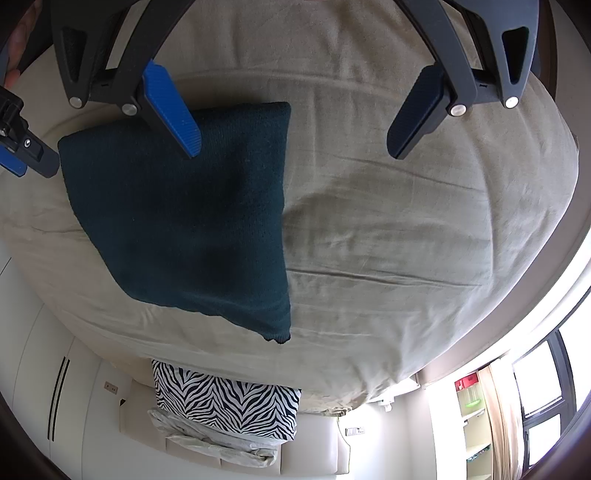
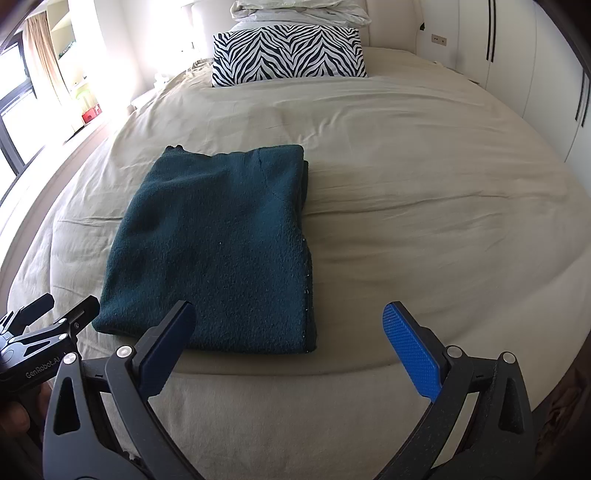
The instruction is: Fold small clothes
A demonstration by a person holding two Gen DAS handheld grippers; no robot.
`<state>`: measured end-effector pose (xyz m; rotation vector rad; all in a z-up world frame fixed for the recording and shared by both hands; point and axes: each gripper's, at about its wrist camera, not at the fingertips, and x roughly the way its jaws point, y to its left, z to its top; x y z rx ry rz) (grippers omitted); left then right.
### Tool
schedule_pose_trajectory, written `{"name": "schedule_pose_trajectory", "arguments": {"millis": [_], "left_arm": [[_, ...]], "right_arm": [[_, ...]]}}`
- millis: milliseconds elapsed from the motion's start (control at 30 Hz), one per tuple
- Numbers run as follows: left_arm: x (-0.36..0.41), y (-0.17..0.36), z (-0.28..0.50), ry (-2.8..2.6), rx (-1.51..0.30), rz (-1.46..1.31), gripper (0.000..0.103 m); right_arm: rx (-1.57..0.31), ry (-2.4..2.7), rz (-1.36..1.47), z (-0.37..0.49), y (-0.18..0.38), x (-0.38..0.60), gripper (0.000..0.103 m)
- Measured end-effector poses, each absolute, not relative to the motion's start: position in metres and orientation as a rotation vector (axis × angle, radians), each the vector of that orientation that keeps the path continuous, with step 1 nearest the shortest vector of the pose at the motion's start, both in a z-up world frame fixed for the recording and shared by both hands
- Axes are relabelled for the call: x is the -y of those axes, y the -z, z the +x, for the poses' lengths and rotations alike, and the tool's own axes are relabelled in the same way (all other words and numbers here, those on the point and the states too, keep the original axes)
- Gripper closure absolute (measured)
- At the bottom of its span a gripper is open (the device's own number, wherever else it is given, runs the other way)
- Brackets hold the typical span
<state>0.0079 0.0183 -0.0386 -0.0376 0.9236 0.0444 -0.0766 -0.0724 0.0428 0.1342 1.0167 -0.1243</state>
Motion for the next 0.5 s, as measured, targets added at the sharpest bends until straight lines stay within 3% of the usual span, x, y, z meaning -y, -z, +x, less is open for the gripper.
{"name": "schedule_pose_trajectory", "arguments": {"millis": [500], "left_arm": [[-0.0214, 0.0391, 0.0102, -0.036, -0.936, -0.041, 0.0]], "right_arm": [[-1.025, 0.121, 0.14, -0.0771, -0.0408, 0.0715, 0.0]]}}
